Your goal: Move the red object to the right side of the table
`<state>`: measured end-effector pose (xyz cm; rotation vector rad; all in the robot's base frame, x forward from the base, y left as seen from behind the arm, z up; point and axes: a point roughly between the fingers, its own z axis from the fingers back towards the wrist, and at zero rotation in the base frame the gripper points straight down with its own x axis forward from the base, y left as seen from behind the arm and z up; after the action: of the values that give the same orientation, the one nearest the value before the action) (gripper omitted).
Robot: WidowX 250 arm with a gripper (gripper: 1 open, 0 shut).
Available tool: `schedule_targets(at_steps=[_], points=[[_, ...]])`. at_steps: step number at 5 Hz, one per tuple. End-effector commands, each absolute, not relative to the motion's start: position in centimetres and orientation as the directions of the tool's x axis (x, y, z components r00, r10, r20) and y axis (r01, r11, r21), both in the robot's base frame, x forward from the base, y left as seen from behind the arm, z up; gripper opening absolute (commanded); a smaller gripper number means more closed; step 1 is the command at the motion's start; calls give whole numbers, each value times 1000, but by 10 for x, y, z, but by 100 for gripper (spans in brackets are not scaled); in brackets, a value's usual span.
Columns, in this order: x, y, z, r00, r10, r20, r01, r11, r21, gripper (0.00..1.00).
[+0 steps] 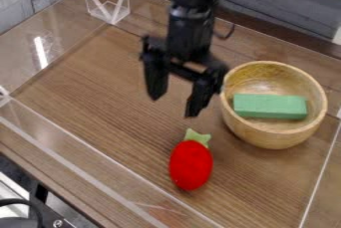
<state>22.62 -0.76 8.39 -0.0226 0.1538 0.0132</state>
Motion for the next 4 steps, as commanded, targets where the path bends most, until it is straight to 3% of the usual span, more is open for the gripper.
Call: schedule_targets(at_steps=[1,4], points=[[212,-15,82,995,11,-94,-14,999,-31,100],[205,-30,55,999,48,0,-48,997,-57,100]])
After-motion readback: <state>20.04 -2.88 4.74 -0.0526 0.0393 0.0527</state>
